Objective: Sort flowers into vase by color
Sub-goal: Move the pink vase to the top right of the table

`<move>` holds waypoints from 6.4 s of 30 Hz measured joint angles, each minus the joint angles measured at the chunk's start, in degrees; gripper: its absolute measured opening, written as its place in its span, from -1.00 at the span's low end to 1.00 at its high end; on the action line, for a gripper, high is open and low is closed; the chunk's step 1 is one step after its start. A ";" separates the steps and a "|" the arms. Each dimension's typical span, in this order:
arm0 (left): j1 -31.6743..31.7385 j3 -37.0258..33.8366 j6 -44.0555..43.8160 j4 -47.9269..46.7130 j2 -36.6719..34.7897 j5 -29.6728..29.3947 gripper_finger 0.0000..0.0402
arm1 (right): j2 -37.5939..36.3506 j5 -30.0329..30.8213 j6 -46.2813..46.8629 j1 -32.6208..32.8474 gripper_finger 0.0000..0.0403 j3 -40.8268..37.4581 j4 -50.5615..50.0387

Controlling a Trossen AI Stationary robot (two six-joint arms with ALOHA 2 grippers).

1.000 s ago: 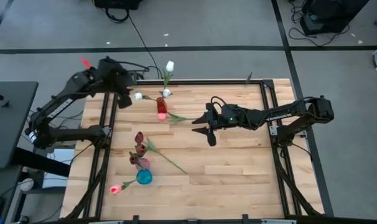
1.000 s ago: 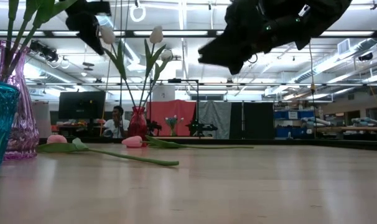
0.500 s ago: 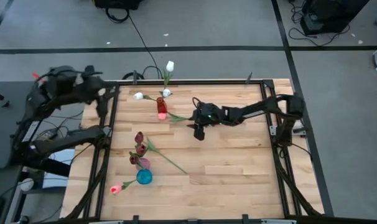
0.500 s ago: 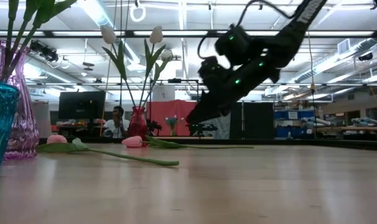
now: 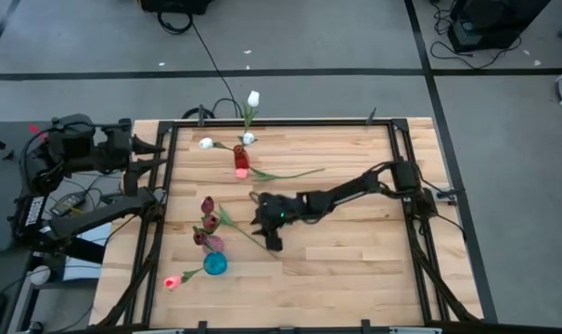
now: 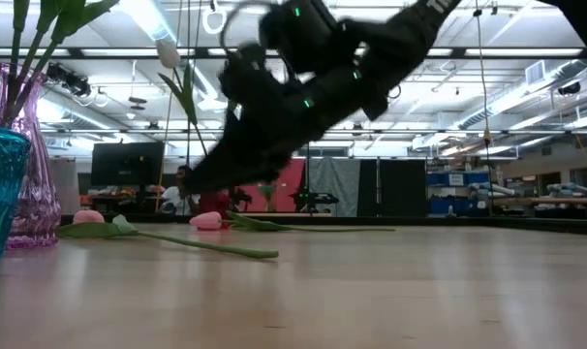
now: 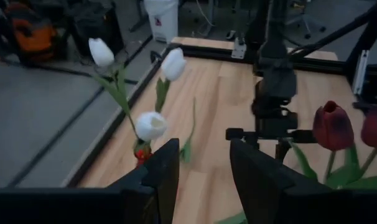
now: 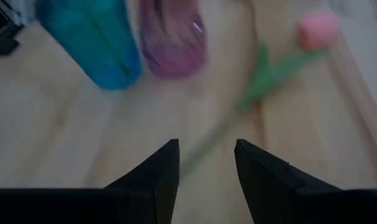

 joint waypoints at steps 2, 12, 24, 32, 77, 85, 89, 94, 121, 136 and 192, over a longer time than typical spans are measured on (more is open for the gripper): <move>0.00 -0.02 -1.24 -0.76 -0.30 -0.15 -0.27 | 0.73 1.40 -0.63 1.89 -0.17 2.20 0.31; 0.00 -0.04 -2.35 -0.70 -0.72 -1.81 -0.27 | 0.80 3.08 -4.63 9.11 -0.08 4.02 13.24; 0.02 -0.13 -4.38 4.75 -6.06 19.83 -0.27 | -5.93 8.48 2.50 9.59 0.14 3.96 5.06; 9.25 -0.47 -12.08 6.74 -16.13 28.77 -0.27 | -8.51 12.69 1.02 7.79 0.09 3.93 3.93; -25.76 -45.18 -22.83 94.15 -9.42 23.33 -0.27 | -8.07 -0.63 6.42 -1.97 0.07 3.89 9.75; -34.01 -58.92 -24.28 113.14 -8.82 5.42 -0.27 | -8.07 -0.66 6.24 -1.82 0.07 3.89 8.54; -40.55 -57.96 -20.85 106.07 -8.85 2.08 -0.27 | -8.07 -0.67 6.99 -1.64 0.07 3.89 7.96; -54.08 -56.48 -12.87 99.31 -8.72 -7.08 -0.27 | -8.07 -0.66 7.07 -1.47 0.07 3.89 7.74; -91.12 -33.81 -15.44 44.41 -9.64 -54.67 -0.27 | 8.81 3.43 2.78 3.33 0.07 18.18 11.31; -91.10 -33.90 -43.56 19.51 -10.34 -57.97 -0.27 | 17.73 -2.92 1.48 2.22 0.51 31.36 6.73; -91.06 -43.47 -52.35 27.19 18.19 -56.64 -0.27 | 18.66 -2.18 -1.15 1.20 0.31 31.36 10.98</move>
